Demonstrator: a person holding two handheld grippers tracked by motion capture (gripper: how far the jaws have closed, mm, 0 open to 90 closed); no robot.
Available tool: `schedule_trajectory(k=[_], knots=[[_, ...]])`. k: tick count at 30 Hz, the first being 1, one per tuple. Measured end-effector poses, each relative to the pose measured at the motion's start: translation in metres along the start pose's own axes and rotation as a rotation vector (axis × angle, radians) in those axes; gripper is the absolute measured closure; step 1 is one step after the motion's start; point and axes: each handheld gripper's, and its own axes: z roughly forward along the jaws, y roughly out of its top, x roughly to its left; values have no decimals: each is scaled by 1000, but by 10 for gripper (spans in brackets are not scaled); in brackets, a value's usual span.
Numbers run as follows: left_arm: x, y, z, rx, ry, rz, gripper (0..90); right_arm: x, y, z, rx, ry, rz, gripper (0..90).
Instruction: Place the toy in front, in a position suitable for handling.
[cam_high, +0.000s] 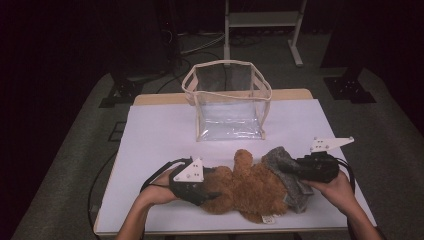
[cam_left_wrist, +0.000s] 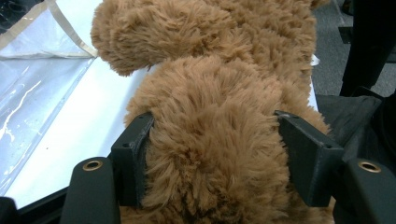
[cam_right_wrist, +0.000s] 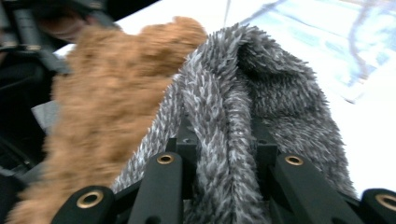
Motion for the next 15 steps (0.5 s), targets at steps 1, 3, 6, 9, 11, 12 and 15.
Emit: schedule_trajectory(k=[1, 3, 6, 9, 11, 12, 15], knots=[[0, 0, 0, 0, -1, 0, 334, -5, 0, 1, 1, -8, 15, 712], [0, 0, 0, -1, -4, 3, 334, -17, 0, 3, 13, -36, 35, 712], [0, -1, 0, -4, -5, 3, 333, -25, -2, 4, 21, -50, 58, 712], [1, -1, 0, -4, -4, 1, 329, -19, -3, 1, 9, -33, 57, 713], [2, -1, 1, -9, 2, -13, 322, -11, 0, -2, -3, -21, 38, 713], [2, -1, 1, -7, 5, -17, 320, -6, 2, -3, -10, -5, 29, 712], [1, 0, 1, -5, 4, -9, 321, 12, 7, -1, -8, 31, -22, 711]])
